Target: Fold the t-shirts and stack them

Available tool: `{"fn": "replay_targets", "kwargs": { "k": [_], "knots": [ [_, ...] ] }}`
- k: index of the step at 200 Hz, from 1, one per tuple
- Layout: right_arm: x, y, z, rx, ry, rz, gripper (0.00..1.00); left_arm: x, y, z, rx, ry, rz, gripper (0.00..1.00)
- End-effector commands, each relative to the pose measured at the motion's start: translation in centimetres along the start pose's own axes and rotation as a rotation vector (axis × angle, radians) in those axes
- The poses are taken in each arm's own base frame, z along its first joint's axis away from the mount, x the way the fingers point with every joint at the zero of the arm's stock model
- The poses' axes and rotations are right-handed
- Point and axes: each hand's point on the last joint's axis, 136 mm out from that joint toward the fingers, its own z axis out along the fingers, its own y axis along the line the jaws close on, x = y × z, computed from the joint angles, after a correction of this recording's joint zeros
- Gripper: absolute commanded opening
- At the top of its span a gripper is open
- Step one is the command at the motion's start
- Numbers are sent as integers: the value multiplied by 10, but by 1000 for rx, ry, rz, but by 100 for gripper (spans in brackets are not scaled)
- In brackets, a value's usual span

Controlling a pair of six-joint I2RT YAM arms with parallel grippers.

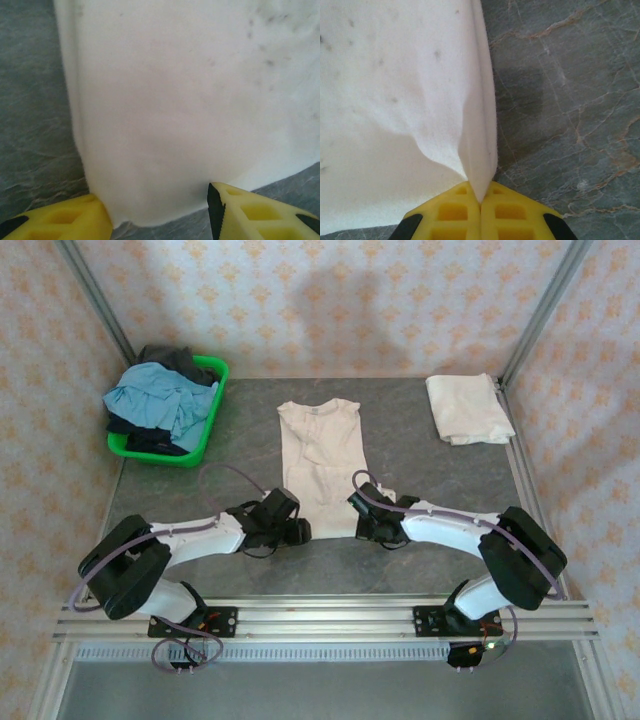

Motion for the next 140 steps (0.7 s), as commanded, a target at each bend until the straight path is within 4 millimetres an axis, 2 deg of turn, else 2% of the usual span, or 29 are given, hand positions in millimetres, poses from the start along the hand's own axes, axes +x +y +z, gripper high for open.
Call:
{"fn": "replay_targets", "kwargs": {
  "k": [1, 30, 36, 46, 67, 91, 111, 140],
  "knots": [
    [5, -7, 1, 17, -3, 7, 0, 0, -3, 9, 4, 8, 7, 47],
    [2, -7, -4, 16, -14, 8, 0, 0, -3, 7, 10, 9, 9, 28],
    [1, -6, -6, 11, -18, 9, 0, 0, -7, 5, 27, 10, 11, 21],
    [0, -5, -9, 6, -22, 8, 0, 1, -18, 3, 81, 20, 25, 0],
    [-3, -6, -16, 10, -33, 5, 0, 0, -30, -10, 138, 17, 50, 0],
    [-11, -7, -31, 17, -60, -6, 0, -8, -27, -33, 104, -25, 71, 0],
    [-25, -4, -52, 2, -113, -3, 0, -18, -19, -55, 56, -74, 65, 0],
    [-55, 17, -88, -71, -215, -2, 0, -39, -12, -81, 28, -147, 29, 0]
  ]
}}
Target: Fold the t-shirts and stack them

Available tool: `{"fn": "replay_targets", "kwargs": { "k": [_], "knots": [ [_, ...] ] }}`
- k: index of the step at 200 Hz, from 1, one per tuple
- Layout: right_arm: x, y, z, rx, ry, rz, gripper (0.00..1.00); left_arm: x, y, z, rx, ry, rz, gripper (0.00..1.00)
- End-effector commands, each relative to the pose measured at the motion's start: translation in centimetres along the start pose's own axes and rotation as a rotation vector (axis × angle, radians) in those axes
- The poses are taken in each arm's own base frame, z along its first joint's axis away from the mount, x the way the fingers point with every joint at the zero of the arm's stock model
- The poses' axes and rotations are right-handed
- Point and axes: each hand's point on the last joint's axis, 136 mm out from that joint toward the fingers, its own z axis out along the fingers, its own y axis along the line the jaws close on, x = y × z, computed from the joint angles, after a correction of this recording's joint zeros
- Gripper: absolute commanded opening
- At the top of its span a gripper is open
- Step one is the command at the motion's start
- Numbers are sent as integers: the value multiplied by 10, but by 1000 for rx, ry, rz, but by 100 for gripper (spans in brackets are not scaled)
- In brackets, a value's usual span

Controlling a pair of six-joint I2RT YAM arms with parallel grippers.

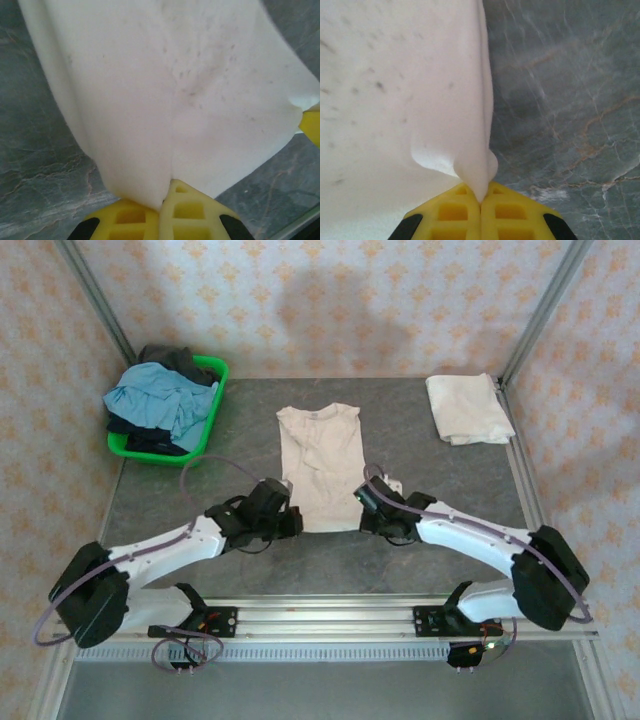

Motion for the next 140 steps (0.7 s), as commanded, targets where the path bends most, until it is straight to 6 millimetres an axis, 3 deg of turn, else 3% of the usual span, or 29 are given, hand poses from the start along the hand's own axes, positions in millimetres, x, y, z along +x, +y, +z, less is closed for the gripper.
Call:
{"fn": "replay_targets", "kwargs": {
  "k": [1, 27, 62, 101, 140],
  "knots": [
    [-35, 11, -33, -12, -122, -15, 0, -19, 18, -23, -98, -59, -13, 0],
    [-69, 30, -52, -14, -199, -33, 0, -51, 23, -41, -130, -134, -52, 0],
    [-109, 48, -46, -4, -191, -26, 0, -106, 24, -55, -146, -215, -86, 0],
    [-156, 60, -17, 12, -152, -5, 0, -155, 26, -27, -169, -167, -105, 0],
    [-204, 68, 10, 17, -135, 26, 0, -207, 41, -4, -205, -156, -142, 0]
  ]
}}
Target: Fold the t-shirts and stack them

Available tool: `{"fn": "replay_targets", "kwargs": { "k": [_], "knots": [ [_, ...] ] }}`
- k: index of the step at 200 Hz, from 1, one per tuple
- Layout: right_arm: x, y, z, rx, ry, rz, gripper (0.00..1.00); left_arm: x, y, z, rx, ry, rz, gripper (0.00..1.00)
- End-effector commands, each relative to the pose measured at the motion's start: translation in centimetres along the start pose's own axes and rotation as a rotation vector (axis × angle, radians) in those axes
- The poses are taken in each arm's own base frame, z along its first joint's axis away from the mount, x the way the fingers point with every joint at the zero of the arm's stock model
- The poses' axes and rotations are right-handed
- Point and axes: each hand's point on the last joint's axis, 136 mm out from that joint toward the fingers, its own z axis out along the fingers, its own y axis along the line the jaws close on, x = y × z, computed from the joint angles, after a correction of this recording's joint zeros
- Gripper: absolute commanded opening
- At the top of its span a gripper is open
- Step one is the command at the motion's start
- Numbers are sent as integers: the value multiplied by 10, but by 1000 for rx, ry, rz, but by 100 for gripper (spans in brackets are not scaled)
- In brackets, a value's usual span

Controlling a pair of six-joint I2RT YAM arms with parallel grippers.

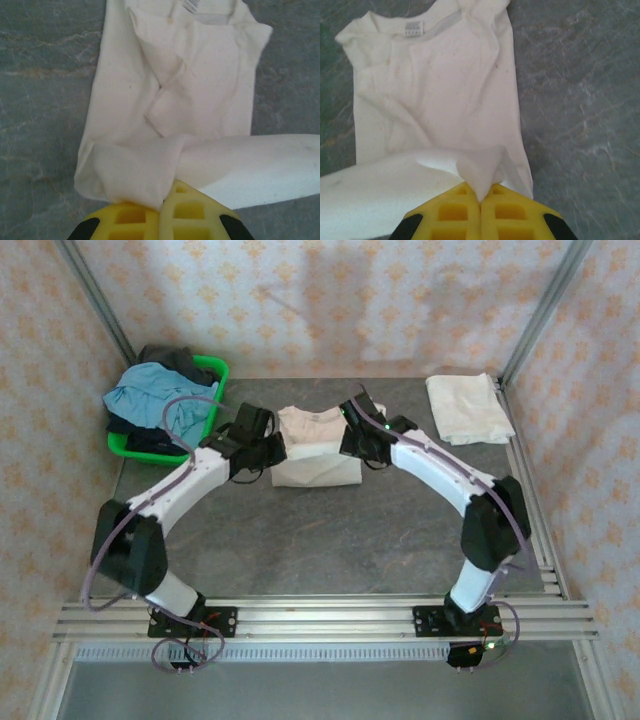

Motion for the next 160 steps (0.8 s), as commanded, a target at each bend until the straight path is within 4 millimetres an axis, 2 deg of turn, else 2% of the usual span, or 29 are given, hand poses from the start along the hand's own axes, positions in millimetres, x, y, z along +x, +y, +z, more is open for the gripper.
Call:
{"fn": "replay_targets", "kwargs": {
  "k": [1, 37, 51, 58, 70, 81, 89, 104, 113, 123, 139, 160],
  "knots": [
    [-24, -4, 11, 27, 11, -8, 0, -29, 6, 7, -35, 6, 8, 0],
    [-58, 1, 43, 39, 34, 9, 0, -70, 1, 35, -52, 42, -6, 0],
    [-67, 3, 59, 47, 48, 12, 0, -82, 2, 57, -59, 63, -22, 0],
    [-69, 1, 69, 61, 59, 14, 0, -89, 1, 67, -55, 71, -28, 7],
    [-74, 0, 88, 73, 78, 15, 1, -99, 2, 81, -60, 86, -38, 7],
    [-78, -4, 106, 93, 90, 18, 3, -109, 2, 95, -53, 100, -50, 17],
    [-82, -6, 117, 100, 99, 21, 10, -117, 4, 103, -61, 105, -57, 29],
    [-87, -9, 132, 110, 110, 25, 33, -127, 6, 111, -76, 120, -21, 30],
    [-93, -11, 135, 110, 104, 32, 41, -133, 9, 113, -89, 115, -17, 33],
    [-98, -11, 136, 103, 96, 40, 41, -141, 11, 112, -91, 102, -13, 38],
    [-106, -9, 131, 88, 74, 37, 43, -149, 15, 109, -98, 86, -11, 38],
    [-108, -2, 118, 58, 62, 31, 43, -147, 14, 105, -99, 78, 10, 37]
  ]
}}
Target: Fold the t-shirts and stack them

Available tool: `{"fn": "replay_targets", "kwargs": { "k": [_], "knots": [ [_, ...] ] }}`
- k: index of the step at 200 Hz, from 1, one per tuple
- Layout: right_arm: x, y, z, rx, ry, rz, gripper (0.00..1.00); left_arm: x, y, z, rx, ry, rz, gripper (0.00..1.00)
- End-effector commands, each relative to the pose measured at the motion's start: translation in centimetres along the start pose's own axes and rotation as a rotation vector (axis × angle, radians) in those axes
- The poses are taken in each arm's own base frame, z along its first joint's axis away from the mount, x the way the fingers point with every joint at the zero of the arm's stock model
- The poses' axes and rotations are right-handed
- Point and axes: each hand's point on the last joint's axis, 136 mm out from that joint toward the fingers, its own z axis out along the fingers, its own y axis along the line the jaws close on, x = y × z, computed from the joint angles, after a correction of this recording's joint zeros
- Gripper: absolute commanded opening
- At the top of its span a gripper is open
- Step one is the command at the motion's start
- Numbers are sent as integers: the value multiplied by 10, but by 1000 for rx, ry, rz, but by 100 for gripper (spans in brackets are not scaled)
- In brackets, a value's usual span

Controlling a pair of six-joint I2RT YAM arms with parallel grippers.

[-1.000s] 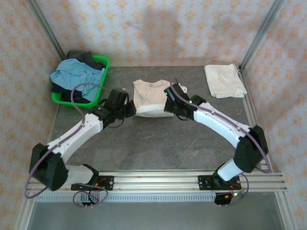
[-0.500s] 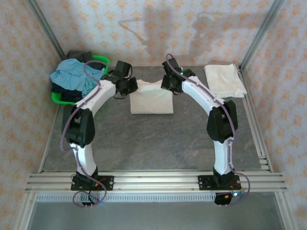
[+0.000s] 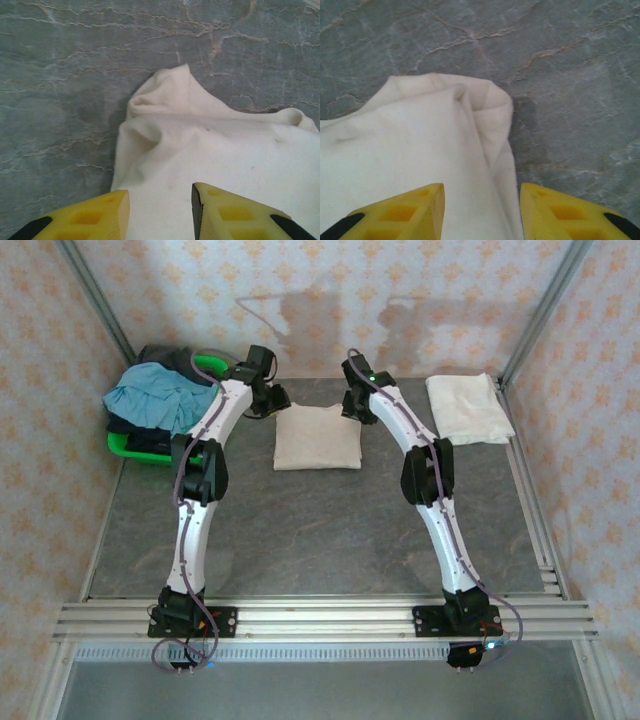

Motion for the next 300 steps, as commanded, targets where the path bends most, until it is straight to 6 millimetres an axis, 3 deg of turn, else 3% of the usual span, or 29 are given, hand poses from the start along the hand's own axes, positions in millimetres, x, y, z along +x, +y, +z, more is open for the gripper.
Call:
{"fn": "replay_targets", "kwargs": {
  "k": [1, 23, 48, 78, 93, 109, 130, 160, 184, 199, 211, 231, 245, 256, 278, 300],
  "knots": [
    [-12, 11, -41, -48, -45, -23, 43, -5, -3, -30, -11, -24, 45, 37],
    [-1, 28, -42, -111, -57, -53, 41, 12, -14, -15, 18, -5, 82, 37],
    [10, 34, -16, -138, -26, -57, 33, 20, -15, 16, 39, 40, 66, 29],
    [16, 25, 19, -77, 25, -52, 22, 15, 3, 48, 9, 56, 2, 25],
    [25, 21, 26, -70, 58, -48, 19, 14, 14, 60, 1, 57, -77, 19],
    [39, 22, 29, -80, 83, -62, 19, 15, 20, 69, 0, 54, -132, 19],
    [67, 25, 26, -123, 125, -87, 17, 12, 27, 75, -14, 50, -172, 23],
    [110, 15, 14, -123, 156, -117, 16, 5, 27, 68, -8, 42, -167, 28],
    [161, 8, 2, -123, 197, -146, 15, 2, 15, 61, 30, 43, -130, 32],
    [200, 8, -9, -133, 242, -184, 14, 10, 1, 63, 65, 65, -86, 32],
    [216, 5, -23, -126, 256, -199, 14, 22, -14, 66, 90, 90, -34, 33],
    [207, 5, -58, -162, 200, -194, 15, 47, -43, 72, 135, 142, 79, 34],
    [181, -5, -82, -119, 89, -194, 20, 65, -61, 76, 162, 172, 135, 37],
    [158, -17, -89, -64, 13, -181, 20, 74, -73, 78, 183, 184, 167, 37],
    [126, -39, -75, -15, -25, -111, 19, 78, -84, 71, 224, 199, 167, 37],
    [120, -29, -51, -72, 12, -91, 21, 65, -92, 46, 228, 154, 195, 40]
  ]
}}
